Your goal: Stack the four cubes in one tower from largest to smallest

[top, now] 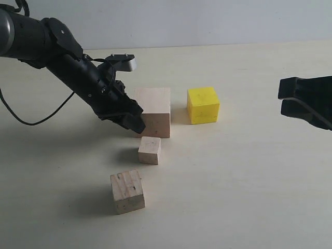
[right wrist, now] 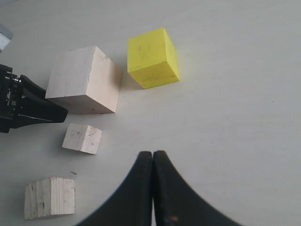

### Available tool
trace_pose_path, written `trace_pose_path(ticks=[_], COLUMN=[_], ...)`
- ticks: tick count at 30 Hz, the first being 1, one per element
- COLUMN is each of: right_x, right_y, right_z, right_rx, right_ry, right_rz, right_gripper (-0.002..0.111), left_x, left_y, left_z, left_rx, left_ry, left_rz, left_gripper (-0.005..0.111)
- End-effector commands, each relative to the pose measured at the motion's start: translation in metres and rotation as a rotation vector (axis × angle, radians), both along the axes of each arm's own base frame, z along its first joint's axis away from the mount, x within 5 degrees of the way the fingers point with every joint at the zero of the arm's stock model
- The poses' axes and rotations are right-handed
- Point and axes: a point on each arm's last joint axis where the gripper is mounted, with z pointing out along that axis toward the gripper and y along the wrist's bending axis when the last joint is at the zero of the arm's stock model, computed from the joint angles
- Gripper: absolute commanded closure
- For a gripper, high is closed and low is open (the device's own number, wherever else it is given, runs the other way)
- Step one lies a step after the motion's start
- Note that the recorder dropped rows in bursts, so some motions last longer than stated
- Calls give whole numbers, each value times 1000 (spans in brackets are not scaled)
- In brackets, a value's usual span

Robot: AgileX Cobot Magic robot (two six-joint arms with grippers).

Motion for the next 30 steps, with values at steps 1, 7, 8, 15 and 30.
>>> trace_pose_path(ticks=[1, 7, 8, 15, 30], right_x=[1, 1, 1, 1, 1], right_y=[1, 1, 1, 1, 1], right_z=[2, 2, 2, 2, 2], right_rx=[-1, -1, -1, -1, -1], right_ry=[-13, -13, -13, -13, -13], right_rz=[6, 6, 6, 6, 6], right_gripper=[108, 108, 108, 108, 108], left_x=[-1, -1, -2, -2, -3], left_y=[-2, -2, -2, -2, -2], left_z=[3, 3, 3, 3, 3], left_rx=[-13, -14, -14, -14, -16], left_ry=[-2, 4, 6, 12, 20], left_rz=[0, -3, -4, -8, -11], left_gripper=[63, 63, 63, 63, 63])
